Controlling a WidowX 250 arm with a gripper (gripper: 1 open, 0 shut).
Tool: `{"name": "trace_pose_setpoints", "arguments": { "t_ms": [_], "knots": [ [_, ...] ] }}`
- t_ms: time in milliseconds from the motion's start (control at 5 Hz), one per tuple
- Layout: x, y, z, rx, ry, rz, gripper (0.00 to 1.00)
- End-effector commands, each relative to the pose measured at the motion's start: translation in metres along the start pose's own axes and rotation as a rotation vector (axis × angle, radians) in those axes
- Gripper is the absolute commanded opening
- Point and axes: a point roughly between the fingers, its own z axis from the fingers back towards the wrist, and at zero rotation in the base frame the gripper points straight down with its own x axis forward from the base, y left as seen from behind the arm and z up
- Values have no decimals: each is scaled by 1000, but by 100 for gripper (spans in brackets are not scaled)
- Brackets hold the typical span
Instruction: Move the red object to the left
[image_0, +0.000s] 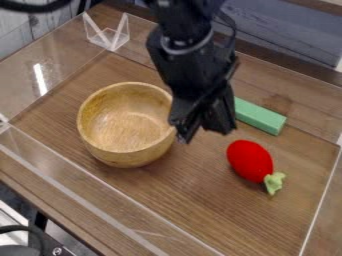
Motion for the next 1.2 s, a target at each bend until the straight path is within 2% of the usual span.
{"name": "trace_pose_setpoints", "arguments": {
  "t_ms": [0,200,600,1000],
  "knots": [
    [-3,-3,12,-39,11,4,0],
    [-3,0,15,-38,15,15,0],
    [-16,-1,9,-22,28,-8,0],
    [-30,-23,14,-52,-6,117,0]
  ]
}}
